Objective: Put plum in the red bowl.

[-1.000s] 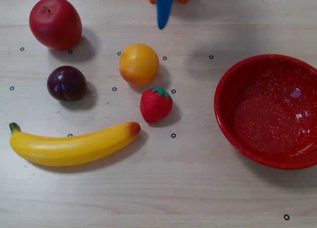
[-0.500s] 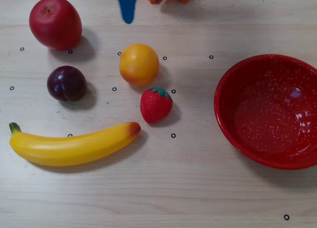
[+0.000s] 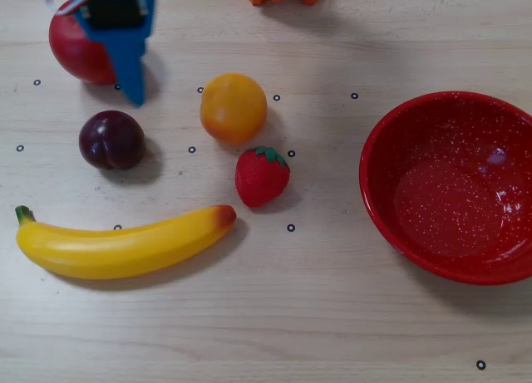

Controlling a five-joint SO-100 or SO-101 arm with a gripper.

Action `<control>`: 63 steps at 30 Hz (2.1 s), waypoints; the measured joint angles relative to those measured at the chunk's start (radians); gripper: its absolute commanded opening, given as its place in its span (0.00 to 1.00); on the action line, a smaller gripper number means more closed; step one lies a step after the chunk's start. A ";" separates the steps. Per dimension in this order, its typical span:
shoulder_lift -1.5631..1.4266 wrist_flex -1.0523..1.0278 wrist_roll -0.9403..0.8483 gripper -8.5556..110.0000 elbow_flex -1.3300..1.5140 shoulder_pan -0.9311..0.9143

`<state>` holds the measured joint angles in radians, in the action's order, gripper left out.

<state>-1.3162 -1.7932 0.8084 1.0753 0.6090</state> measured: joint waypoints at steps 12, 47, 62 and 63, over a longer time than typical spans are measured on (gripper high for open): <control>0.239 0.003 -0.018 0.58 -0.100 0.083; 0.517 0.126 0.166 0.60 -0.233 0.098; 0.555 0.169 0.172 0.60 -0.233 0.100; 0.555 0.169 0.172 0.60 -0.232 0.100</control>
<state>-0.7609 -1.6245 0.9802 0.8437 0.7087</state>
